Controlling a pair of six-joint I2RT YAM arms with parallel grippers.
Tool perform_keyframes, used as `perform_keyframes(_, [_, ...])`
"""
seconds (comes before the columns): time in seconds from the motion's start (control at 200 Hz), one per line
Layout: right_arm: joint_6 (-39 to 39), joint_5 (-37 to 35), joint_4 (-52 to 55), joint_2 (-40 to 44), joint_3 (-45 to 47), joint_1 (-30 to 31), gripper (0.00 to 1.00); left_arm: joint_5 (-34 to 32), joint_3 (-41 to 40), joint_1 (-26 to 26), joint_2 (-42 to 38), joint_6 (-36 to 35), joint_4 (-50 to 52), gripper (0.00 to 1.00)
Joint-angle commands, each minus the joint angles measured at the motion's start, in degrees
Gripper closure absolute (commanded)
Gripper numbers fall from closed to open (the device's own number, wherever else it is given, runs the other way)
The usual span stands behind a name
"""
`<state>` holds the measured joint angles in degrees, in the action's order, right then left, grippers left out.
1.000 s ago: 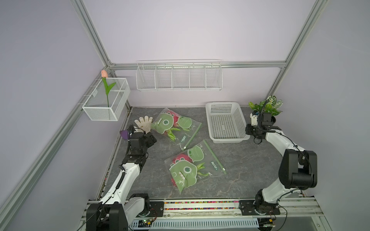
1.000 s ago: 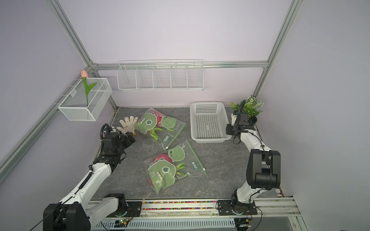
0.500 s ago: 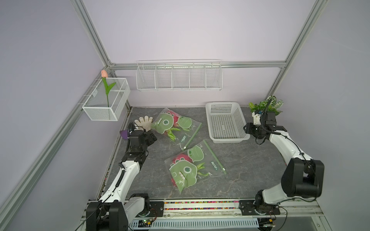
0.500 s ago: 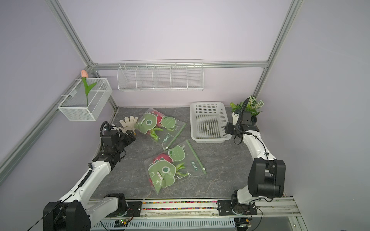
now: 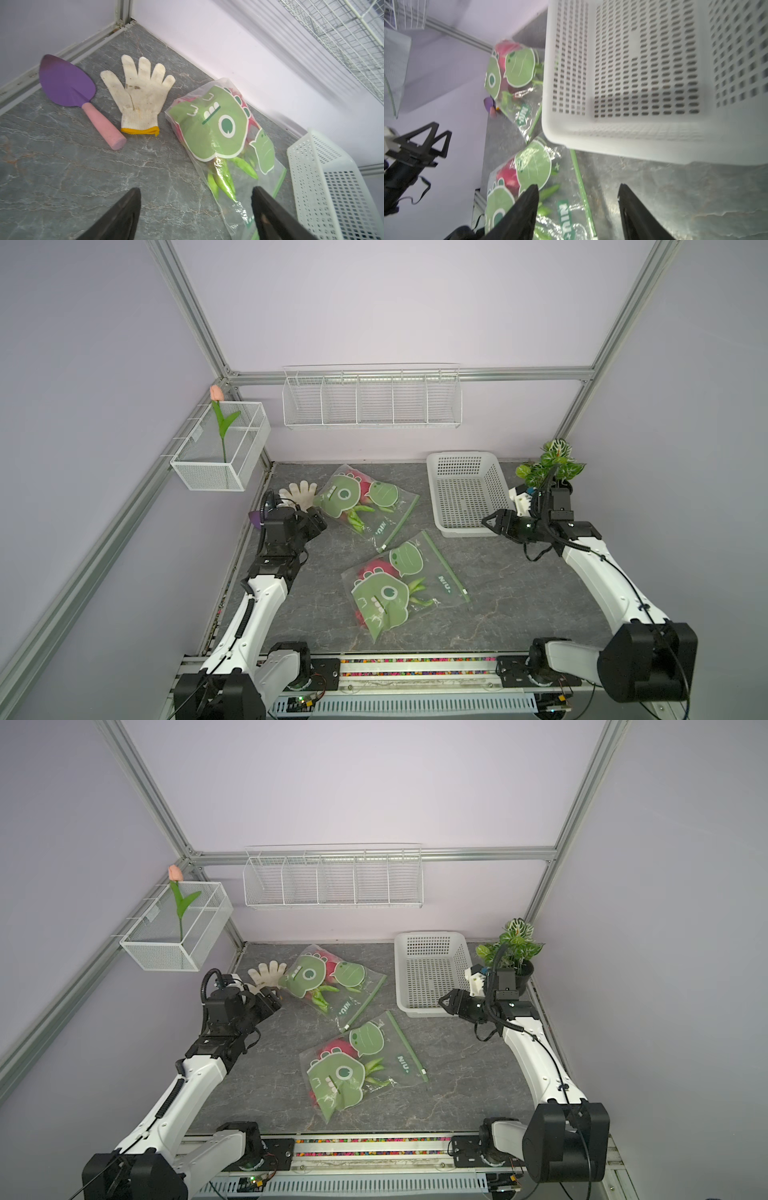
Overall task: Open the zip-top bag and take out the dragon fruit
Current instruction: Pick up the zipper food storage bag at the center of the board.
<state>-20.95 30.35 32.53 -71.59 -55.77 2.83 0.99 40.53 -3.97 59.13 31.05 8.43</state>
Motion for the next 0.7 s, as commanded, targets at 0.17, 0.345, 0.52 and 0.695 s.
perform_keyframes(0.17, [-2.9, 4.3, -1.06, 3.33, 12.62, 6.64, 0.25, 2.52, 1.54, -0.34, -0.19, 2.62, -0.08, 0.17])
perform_keyframes(0.345, [-9.84, 6.62, -15.45, -1.09, 18.95, 8.6, 0.24, 3.93, 1.12, -2.0, -1.3, 1.45, -1.31, 0.17])
perform_keyframes(0.52, [-12.66, 4.64, -24.81, -5.7, 20.73, 12.74, 0.24, 1.11, 0.06, -5.46, -2.57, -0.1, -2.61, 0.18])
perform_keyframes(0.695, [-14.28, 4.74, -28.92, -12.36, 20.63, 14.61, 0.25, 2.21, -0.19, -6.31, -3.23, -0.1, -3.76, 0.18])
